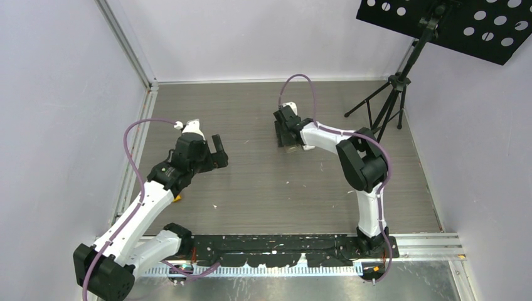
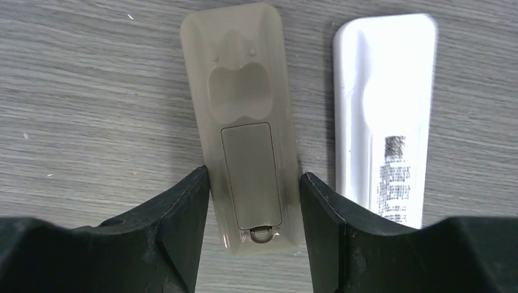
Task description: Load the batteries into the remote control
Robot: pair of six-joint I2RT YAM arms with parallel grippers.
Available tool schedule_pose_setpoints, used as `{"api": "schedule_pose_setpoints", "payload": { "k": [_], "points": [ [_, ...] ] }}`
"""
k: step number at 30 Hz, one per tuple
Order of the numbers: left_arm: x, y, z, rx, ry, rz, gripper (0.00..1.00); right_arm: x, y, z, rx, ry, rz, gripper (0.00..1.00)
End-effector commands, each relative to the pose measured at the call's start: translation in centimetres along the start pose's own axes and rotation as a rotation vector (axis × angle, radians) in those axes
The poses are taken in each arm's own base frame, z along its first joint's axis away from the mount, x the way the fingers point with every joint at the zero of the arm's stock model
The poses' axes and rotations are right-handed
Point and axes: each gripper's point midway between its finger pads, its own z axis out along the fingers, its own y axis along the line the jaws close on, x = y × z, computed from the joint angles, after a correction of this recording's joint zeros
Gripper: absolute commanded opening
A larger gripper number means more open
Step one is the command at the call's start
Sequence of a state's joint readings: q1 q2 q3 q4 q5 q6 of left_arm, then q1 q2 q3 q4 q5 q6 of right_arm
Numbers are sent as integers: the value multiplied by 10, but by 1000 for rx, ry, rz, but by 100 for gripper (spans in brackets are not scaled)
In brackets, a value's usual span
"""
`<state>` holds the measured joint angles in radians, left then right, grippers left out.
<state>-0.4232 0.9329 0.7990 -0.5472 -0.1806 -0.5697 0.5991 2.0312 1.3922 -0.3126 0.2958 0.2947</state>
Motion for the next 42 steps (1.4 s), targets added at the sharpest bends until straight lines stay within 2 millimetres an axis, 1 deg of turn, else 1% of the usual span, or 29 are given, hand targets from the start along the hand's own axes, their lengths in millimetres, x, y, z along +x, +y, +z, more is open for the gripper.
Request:
{"api": "schedule_pose_setpoints", "payload": {
  "k": [1, 4, 7, 9, 11, 13, 16, 17, 20, 22, 24, 27, 29, 32, 35, 36, 38, 40, 42],
  "points": [
    [-16, -10, -10, 33, -26, -10, 100, -17, 19, 5, -19, -49, 70, 43],
    [-14, -9, -10, 29, -18, -9, 100, -16, 20, 6, -19, -45, 90, 48],
    [-13, -9, -10, 24, -8, -15, 100, -17, 15, 3, 7, -42, 105, 62],
    [-13, -9, -11, 20, -2, -18, 100, -22, 13, -6, 10, -58, 113, 71],
    [-14, -9, -12, 13, 4, -19, 100, -31, 12, -19, -5, -85, 117, 78],
    [-16, -8, -14, 7, 3, -19, 100, -41, 12, -36, -30, -114, 119, 81],
    [-20, -9, -20, 12, -3, -15, 100, -56, 12, -67, -82, -165, 130, 84],
    [-22, -10, -23, 16, -8, -13, 100, -63, 10, -83, -97, -196, 140, 86],
    [-28, -10, -34, 27, -28, 0, 100, -68, -3, -119, -104, -249, 165, 87],
    [-33, -10, -44, 36, -49, 6, 100, -68, -20, -148, -83, -292, 187, 87],
    [-38, -10, -55, 51, -80, 11, 100, -64, -41, -177, -45, -333, 210, 88],
    [-47, -8, -73, 67, -131, 34, 100, -53, -77, -226, 21, -403, 253, 88],
    [-58, -1, -90, 40, -176, 53, 100, -45, -102, -262, 67, -444, 276, 88],
    [-76, 4, -123, 25, -232, 67, 100, -34, -129, -318, 68, -500, 304, 89],
    [-84, 7, -150, 35, -270, 72, 100, -23, -155, -371, 60, -580, 340, 89],
    [-85, 8, -158, 39, -281, 71, 100, -18, -167, -392, 58, -627, 360, 90],
    [-85, 12, -172, 46, -307, 63, 100, -8, -189, -421, 86, -704, 382, 91],
    [-85, 17, -188, 57, -341, 60, 100, 1, -211, -443, 126, -783, 393, 92],
    [-83, 25, -203, 54, -371, 61, 100, 10, -228, -464, 152, -842, 405, 92]
  ]
}}
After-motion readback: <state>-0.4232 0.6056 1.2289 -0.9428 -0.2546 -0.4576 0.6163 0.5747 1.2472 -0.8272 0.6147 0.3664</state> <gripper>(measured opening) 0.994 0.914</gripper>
